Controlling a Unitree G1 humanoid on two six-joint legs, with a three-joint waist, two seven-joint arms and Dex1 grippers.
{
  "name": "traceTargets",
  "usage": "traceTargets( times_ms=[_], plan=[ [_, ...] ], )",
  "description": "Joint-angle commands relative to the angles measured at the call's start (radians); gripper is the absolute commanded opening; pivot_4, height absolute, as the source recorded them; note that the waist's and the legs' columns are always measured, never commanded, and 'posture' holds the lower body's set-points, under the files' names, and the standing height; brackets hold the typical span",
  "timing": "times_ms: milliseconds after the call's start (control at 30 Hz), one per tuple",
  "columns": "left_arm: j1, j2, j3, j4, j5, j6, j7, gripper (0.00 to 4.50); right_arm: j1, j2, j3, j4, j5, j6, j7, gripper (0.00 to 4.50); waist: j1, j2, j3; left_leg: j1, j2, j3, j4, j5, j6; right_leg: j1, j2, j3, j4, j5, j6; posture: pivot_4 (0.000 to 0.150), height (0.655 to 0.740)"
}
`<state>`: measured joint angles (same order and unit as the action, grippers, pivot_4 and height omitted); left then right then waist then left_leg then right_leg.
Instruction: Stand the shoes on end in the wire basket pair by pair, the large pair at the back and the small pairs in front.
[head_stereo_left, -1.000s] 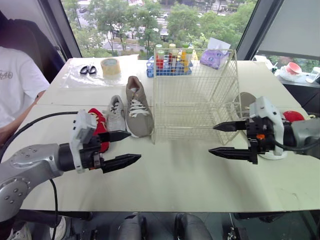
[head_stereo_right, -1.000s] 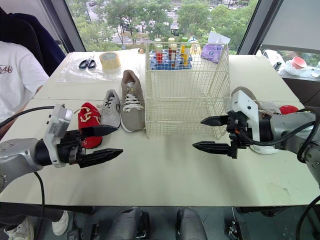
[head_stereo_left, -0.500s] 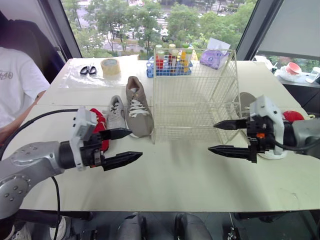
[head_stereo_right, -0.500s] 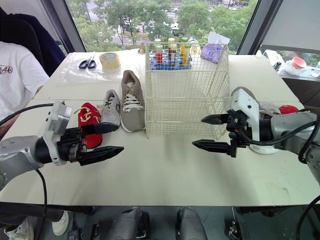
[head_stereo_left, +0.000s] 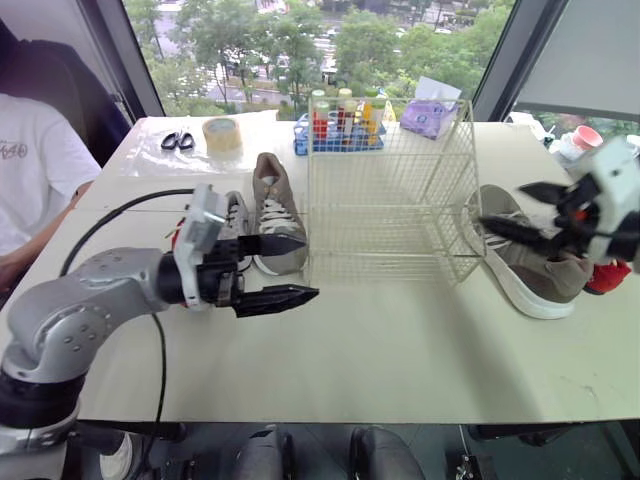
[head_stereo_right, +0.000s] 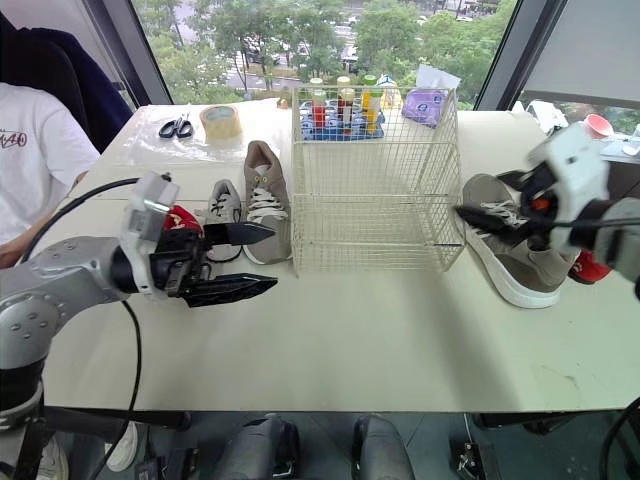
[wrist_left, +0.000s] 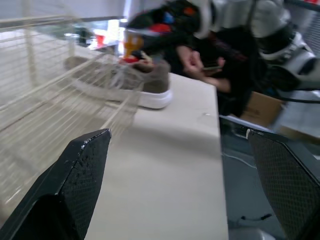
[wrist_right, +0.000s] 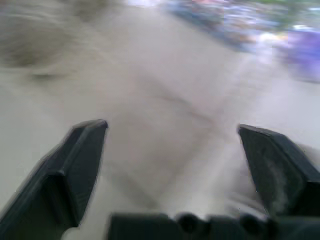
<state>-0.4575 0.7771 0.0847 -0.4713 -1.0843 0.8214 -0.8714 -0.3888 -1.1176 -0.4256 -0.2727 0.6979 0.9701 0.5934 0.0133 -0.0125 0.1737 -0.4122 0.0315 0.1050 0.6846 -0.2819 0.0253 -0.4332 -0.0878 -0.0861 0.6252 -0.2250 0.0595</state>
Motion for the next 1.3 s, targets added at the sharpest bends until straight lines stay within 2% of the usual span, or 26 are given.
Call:
traceTargets(
  times_ms=[33,133,267,567,867,967,1233,1300],
  plan=[
    [-0.041,-0.020,-0.027,0.027,0.054,-0.042,-0.052,4.48,0.024,-0.021,-0.086,0.047,-0.067,0.003,-0.040,4.50,-0.001,0.000,0.000,0.000,0.000,0.000,0.000,0.000,0.000,0.000,0.001,0.000,0.001,0.000,0.000,0.150,0.7400],
    [-0.069,-0.046,-0.066,0.056,0.113,-0.076,-0.093,4.48,0.149,-0.007,-0.142,0.120,-0.158,-0.006,-0.068,4.50,0.003,0.000,0.000,0.002,0.000,0.000,-0.001,0.000,-0.001,0.000,0.001,0.000,0.003,0.000,0.001,0.150,0.7400],
    [-0.078,-0.066,-0.081,0.062,0.144,-0.087,-0.111,4.48,0.211,0.035,-0.163,0.155,-0.183,-0.013,-0.074,4.50,-0.003,0.000,0.000,0.002,0.000,0.000,-0.001,0.000,-0.001,0.001,0.001,0.001,0.003,0.000,0.001,0.150,0.7400],
    [-0.063,-0.077,-0.067,0.046,0.162,-0.080,-0.113,4.48,0.210,0.190,-0.145,0.160,-0.166,0.013,-0.114,4.50,-0.002,0.000,0.000,0.004,0.001,0.000,-0.001,0.001,-0.001,0.001,0.002,0.003,0.005,0.000,0.001,0.150,0.7400],
    [-0.048,-0.069,-0.057,0.025,0.164,-0.076,-0.091,4.48,0.193,0.260,-0.074,0.245,-0.244,-0.083,-0.153,4.50,-0.001,0.000,0.000,0.004,0.000,0.000,-0.001,0.001,-0.001,0.001,0.001,0.003,0.004,0.000,0.001,0.150,0.7400],
    [-0.050,-0.065,-0.058,0.028,0.170,-0.079,-0.091,4.50,0.194,0.276,-0.061,0.246,-0.255,-0.101,-0.157,3.69,-0.003,0.000,0.000,0.004,0.000,0.000,-0.001,0.001,-0.001,0.001,0.001,0.003,0.004,0.000,0.001,0.150,0.7400],
    [-0.078,-0.066,-0.067,0.063,0.197,-0.086,-0.115,4.50,0.190,0.301,-0.062,0.204,-0.255,-0.098,-0.169,0.26,-0.004,0.000,-0.001,0.005,0.001,0.000,0.000,0.001,-0.001,0.002,0.002,0.003,0.004,0.000,0.001,0.150,0.7400],
    [-0.093,-0.069,-0.069,0.080,0.205,-0.088,-0.126,4.50,0.189,0.304,-0.069,0.177,-0.248,-0.083,-0.172,0.14,-0.004,0.000,-0.001,0.005,0.001,0.000,0.000,0.001,-0.001,0.002,0.002,0.003,0.004,0.000,0.001,0.150,0.7400]
  ],
)
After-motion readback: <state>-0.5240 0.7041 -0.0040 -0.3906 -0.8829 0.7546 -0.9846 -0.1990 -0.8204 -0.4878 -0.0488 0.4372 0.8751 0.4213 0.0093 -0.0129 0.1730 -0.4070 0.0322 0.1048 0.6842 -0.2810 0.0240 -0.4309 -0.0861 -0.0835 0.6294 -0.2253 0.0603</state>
